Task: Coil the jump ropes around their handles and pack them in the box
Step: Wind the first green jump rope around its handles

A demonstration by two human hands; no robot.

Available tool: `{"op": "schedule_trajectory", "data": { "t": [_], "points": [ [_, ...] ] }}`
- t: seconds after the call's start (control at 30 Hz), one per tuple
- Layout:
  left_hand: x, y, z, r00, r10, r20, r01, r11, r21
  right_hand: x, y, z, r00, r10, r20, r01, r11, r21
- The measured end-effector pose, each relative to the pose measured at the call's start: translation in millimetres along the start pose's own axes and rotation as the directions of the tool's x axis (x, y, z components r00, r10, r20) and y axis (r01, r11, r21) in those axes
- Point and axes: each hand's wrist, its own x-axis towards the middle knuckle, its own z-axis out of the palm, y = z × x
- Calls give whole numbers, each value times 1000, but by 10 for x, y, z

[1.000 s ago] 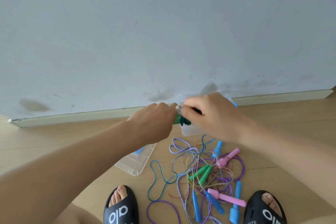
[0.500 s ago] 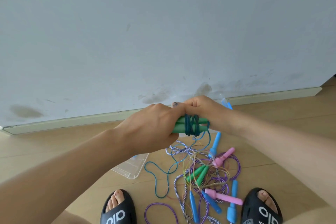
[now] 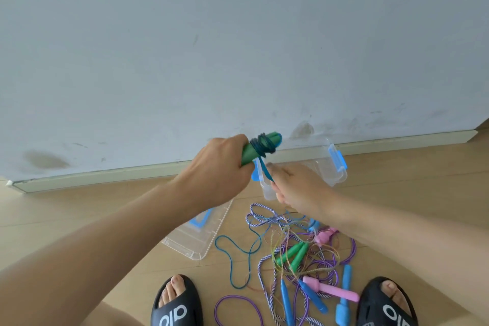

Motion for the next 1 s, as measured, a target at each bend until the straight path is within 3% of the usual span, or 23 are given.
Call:
{"op": "schedule_trajectory", "data": {
  "t": [0.1,0.2,0.3,0.47,0.63,0.83,1.0],
  "points": [
    [112,-166,-22,994,-106,13,104,988,118,-182,-71,107,994,-108,-21,105,989,-104],
    [143,-211,1,988,-136,69,114,960,257,-355,-238,109,953,-301,-32,271,895,-354],
    [128,-96,91,981,-79,175,6,922,387,-338,-340,-12,899,-431,-77,346,808,-477],
    [76,53,189,972,53,229,-159,866,475,-124,-353,-334,870,-469,-151,343,796,-498],
    [-6,163,213,954,219,205,-288,861,420,57,-243,-466,912,-397,-107,341,876,-342],
    [-143,227,151,902,405,149,-431,825,365,96,-135,-549,968,-207,145,220,973,-77],
    [-138,184,29,914,405,36,-407,909,97,106,-89,-462,969,-68,236,25,984,178]
  ]
}}
